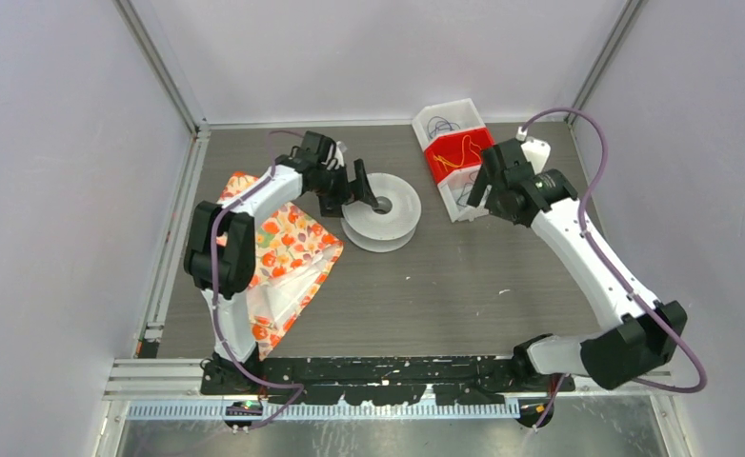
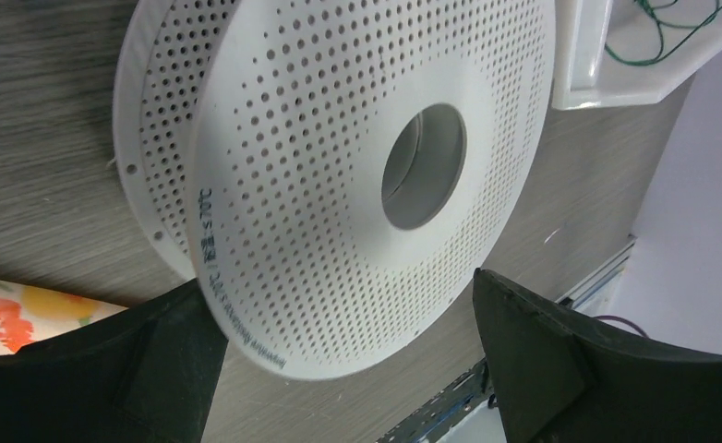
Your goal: Wrap the cables
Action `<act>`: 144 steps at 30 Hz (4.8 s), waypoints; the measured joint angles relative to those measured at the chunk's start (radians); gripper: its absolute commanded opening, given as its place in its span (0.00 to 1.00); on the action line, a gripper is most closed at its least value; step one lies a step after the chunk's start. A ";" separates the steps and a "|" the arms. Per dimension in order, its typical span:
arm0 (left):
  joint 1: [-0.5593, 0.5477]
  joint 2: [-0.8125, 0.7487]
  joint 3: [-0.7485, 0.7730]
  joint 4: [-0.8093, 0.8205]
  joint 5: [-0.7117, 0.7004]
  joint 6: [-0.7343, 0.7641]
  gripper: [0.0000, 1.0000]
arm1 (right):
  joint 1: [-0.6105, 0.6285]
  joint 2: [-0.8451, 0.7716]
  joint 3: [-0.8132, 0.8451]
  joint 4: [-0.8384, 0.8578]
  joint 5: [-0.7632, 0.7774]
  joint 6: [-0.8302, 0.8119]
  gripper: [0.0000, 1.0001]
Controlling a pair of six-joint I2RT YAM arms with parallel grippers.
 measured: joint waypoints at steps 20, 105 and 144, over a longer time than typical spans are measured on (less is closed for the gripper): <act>-0.024 -0.062 0.146 -0.331 -0.221 0.220 1.00 | -0.226 0.636 0.496 0.192 -0.294 0.072 0.88; 0.035 -0.292 0.262 -0.224 -0.023 0.045 0.88 | -0.335 0.045 0.390 0.180 -0.653 0.125 0.01; 0.027 0.045 0.084 0.053 0.140 -0.019 0.01 | -0.336 -0.007 0.321 0.158 -0.584 0.138 0.01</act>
